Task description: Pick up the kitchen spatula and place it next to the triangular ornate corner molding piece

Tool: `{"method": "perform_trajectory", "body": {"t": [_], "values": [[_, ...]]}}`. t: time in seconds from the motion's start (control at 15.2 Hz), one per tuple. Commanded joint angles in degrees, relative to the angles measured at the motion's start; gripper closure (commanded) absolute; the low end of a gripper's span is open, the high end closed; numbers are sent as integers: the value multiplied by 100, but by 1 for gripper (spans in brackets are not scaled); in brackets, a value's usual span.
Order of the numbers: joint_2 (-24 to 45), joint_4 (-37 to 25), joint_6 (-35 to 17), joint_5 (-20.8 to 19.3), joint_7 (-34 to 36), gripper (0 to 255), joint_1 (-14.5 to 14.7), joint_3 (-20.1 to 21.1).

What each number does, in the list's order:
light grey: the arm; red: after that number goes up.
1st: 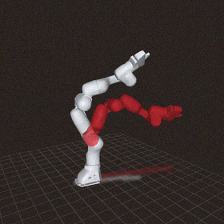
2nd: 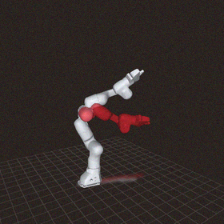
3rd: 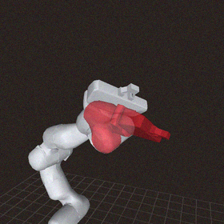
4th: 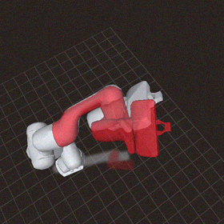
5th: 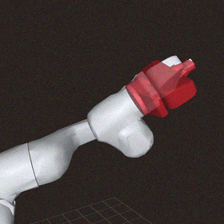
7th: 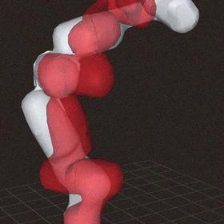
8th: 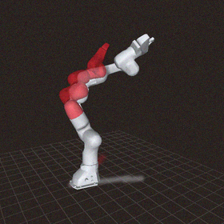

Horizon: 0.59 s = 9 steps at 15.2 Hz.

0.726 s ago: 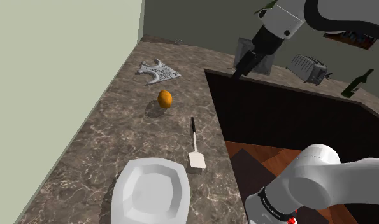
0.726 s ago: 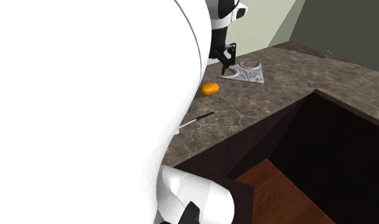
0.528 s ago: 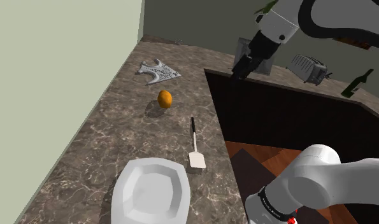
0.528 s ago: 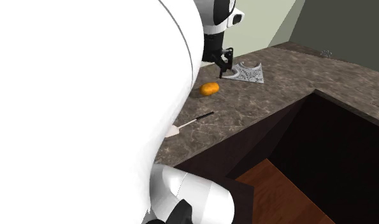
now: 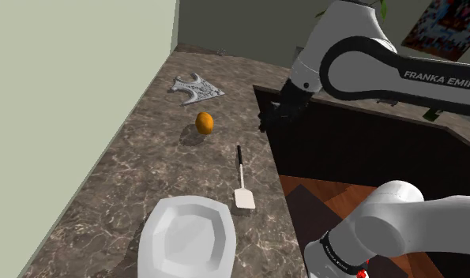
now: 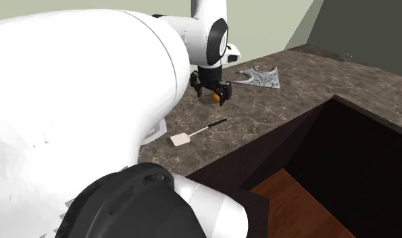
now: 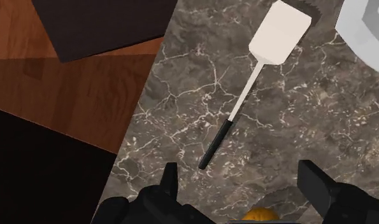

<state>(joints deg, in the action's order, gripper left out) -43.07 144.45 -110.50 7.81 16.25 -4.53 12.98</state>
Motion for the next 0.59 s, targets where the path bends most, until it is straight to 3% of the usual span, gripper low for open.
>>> {"method": "perform_trajectory", "body": {"t": [0.0, 0.53], "values": [[168, 215, -315, 111, 549, 0, -99, 267], [1261, 706, -1584, 448, 2667, 0, -541, 1351]]}}
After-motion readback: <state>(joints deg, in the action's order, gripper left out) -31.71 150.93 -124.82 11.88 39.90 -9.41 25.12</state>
